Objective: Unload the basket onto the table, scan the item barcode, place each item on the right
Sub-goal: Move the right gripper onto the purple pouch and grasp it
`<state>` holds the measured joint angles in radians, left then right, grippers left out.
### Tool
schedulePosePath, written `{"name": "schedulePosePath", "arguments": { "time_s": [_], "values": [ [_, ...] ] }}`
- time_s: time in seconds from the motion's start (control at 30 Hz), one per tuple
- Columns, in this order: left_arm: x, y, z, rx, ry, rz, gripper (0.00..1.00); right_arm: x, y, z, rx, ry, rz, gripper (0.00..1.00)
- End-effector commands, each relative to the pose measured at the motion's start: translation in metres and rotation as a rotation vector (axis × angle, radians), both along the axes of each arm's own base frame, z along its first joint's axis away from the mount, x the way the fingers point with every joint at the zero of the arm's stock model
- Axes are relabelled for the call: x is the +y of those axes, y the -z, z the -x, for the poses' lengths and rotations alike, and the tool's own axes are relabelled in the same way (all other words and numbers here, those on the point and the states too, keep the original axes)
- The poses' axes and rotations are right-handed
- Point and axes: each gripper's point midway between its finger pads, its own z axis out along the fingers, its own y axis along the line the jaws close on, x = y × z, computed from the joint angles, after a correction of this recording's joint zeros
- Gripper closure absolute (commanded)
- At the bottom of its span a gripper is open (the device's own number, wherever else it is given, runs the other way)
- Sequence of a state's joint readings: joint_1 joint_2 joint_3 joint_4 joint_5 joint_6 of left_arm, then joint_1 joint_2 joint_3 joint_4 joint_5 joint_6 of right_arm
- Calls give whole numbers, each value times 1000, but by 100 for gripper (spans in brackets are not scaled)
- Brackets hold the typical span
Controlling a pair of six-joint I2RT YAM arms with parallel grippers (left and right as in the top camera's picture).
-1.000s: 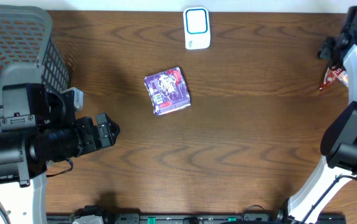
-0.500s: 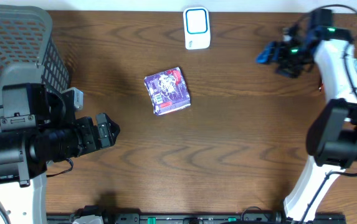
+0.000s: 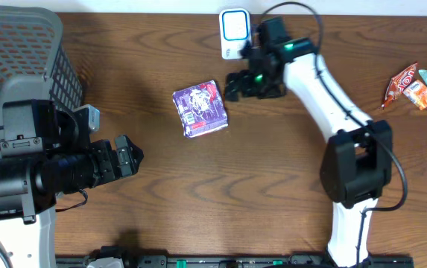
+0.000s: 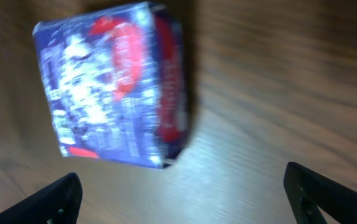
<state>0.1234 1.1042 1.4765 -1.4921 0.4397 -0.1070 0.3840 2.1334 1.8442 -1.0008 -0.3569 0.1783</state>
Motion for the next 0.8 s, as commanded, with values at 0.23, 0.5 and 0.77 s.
{"name": "schedulePosePath", "arguments": {
  "time_s": [0.23,0.5,0.77],
  "values": [
    [0,1,0,4,3,3,2,47,9,5,-29,65,19,1],
    [0,1,0,3,3,3,2,66,30,-4,-49,115,25,1],
    [0,1,0,4,3,3,2,52,53,-19,-46,167,53,8]
  ]
}}
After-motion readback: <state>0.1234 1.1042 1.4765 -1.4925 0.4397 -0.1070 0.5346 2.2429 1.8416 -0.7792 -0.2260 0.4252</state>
